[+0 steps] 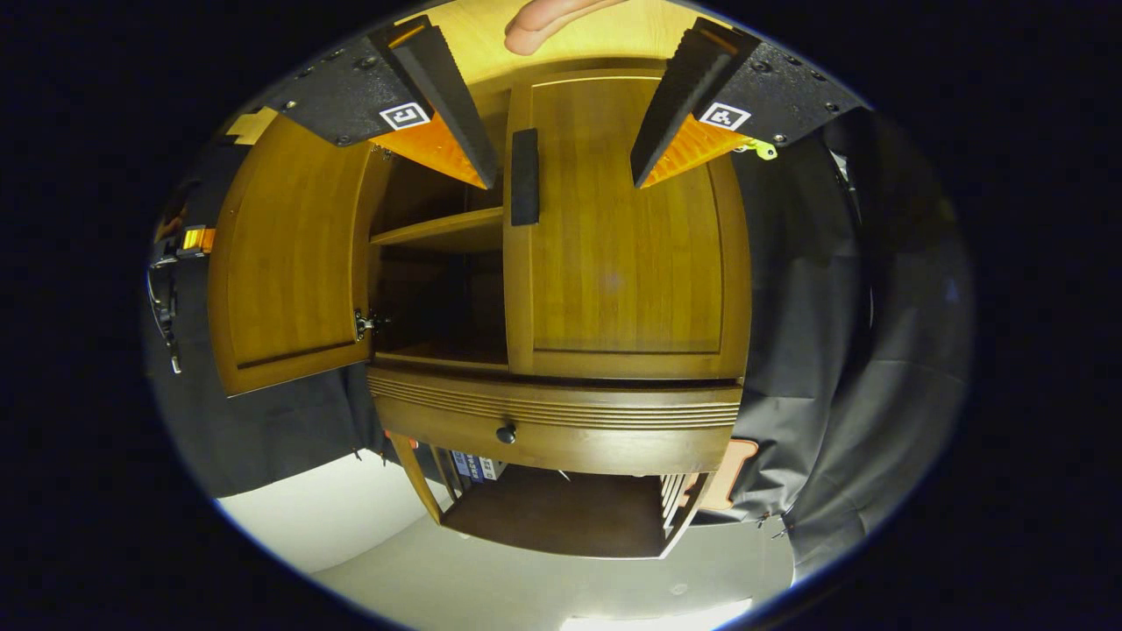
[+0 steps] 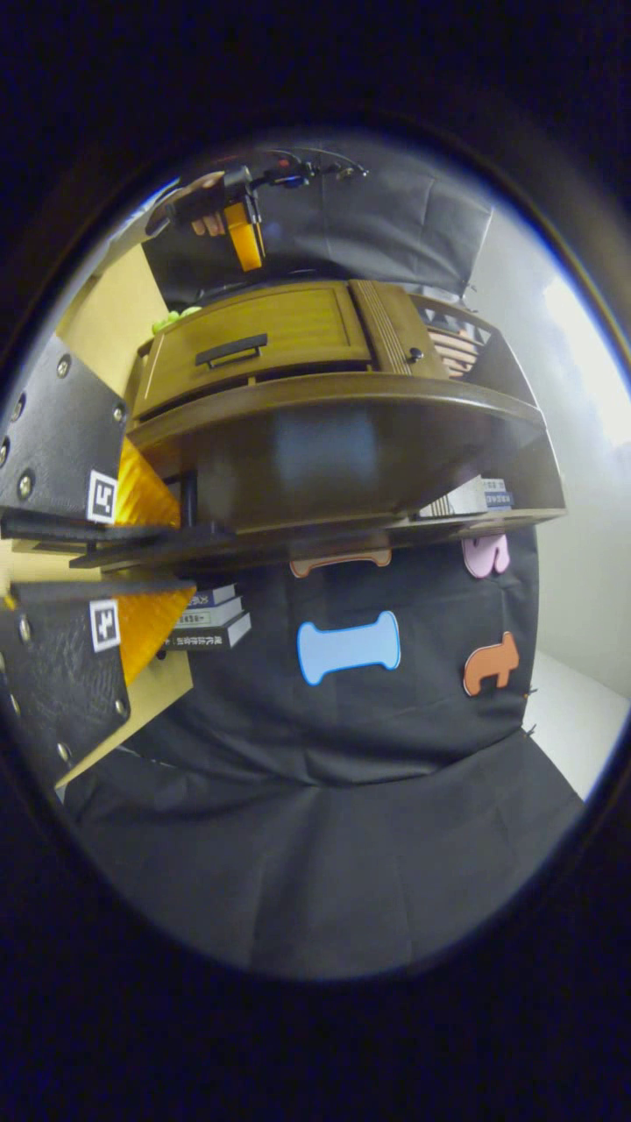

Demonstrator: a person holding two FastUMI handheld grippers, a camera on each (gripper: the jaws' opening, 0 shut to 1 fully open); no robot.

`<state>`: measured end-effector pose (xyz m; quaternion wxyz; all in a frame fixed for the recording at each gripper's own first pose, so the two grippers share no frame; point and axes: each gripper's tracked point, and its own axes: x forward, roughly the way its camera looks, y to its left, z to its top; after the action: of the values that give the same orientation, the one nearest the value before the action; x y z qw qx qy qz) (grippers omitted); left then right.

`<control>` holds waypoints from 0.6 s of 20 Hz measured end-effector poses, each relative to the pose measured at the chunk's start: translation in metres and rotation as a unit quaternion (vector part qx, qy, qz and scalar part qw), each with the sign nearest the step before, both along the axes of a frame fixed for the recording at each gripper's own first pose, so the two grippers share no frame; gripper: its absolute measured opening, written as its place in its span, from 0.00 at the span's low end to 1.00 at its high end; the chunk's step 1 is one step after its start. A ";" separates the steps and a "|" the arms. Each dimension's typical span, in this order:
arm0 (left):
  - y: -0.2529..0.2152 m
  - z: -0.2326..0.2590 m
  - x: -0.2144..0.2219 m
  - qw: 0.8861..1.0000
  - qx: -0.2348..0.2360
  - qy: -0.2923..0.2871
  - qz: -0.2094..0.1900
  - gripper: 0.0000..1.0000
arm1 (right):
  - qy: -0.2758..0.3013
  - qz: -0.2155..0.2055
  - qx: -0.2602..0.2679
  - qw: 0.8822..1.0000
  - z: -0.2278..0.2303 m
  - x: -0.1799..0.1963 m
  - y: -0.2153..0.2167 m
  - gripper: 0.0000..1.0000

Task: Open the right door of the double-door shoe cabinet with the right hand, and open the left door with the left hand.

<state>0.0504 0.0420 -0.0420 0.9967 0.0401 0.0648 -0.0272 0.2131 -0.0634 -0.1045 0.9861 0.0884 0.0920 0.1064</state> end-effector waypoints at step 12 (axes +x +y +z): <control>-0.036 -0.050 0.057 0.999 0.025 0.018 -0.018 0.95 | -0.005 -0.094 -0.058 0.994 -0.002 -0.045 -0.046 0.92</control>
<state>0.1075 0.0064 -0.0921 0.9934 0.0657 0.0826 -0.0447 0.1678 -0.1094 -0.1067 0.9956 0.0391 0.0843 0.0081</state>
